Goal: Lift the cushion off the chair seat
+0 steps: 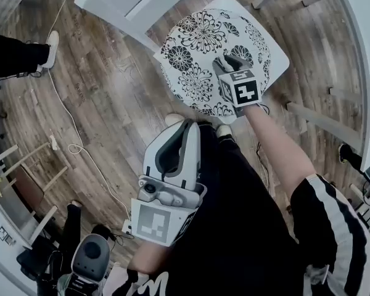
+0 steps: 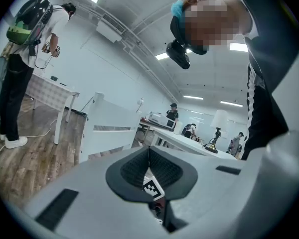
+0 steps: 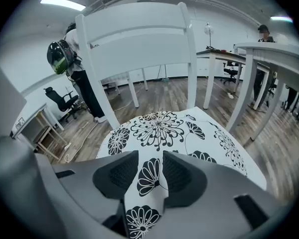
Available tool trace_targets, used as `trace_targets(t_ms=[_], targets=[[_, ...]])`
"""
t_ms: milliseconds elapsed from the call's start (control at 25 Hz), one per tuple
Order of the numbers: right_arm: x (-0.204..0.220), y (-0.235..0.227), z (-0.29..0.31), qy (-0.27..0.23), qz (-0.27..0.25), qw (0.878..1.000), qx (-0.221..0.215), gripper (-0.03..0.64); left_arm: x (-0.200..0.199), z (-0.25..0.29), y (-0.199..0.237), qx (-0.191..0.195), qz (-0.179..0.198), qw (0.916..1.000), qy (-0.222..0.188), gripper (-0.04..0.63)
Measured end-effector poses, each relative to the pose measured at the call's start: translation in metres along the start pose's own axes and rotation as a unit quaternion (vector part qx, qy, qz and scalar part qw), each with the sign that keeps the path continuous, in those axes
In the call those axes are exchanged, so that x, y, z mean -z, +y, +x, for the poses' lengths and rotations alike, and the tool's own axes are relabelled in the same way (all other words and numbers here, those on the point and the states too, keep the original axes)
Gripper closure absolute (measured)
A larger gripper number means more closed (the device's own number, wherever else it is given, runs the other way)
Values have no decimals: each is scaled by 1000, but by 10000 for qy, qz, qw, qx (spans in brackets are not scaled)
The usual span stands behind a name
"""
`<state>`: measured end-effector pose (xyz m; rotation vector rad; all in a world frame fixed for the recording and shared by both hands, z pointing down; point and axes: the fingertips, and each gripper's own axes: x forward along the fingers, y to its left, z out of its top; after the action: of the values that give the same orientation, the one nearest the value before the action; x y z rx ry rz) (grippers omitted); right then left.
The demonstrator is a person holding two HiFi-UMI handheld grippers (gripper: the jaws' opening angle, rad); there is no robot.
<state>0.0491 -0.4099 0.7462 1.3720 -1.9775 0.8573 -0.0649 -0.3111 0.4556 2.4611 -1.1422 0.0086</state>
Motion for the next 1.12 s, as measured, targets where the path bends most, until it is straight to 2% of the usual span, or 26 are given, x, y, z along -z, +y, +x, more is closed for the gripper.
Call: trace_targets(t_ms=[600,800,1120], targets=[[30,-10,48,774,-99,9969,31,468,3,-10,15,-197,-116,9997,82,589],[37,-11,58,940,-151,9954,142,468,-1,-12,23,-232,-81,9997,-3,589],[38,-14,69,1155,-291,9926,237,468,-3,-13,38,-377,-223,9990,96,589]])
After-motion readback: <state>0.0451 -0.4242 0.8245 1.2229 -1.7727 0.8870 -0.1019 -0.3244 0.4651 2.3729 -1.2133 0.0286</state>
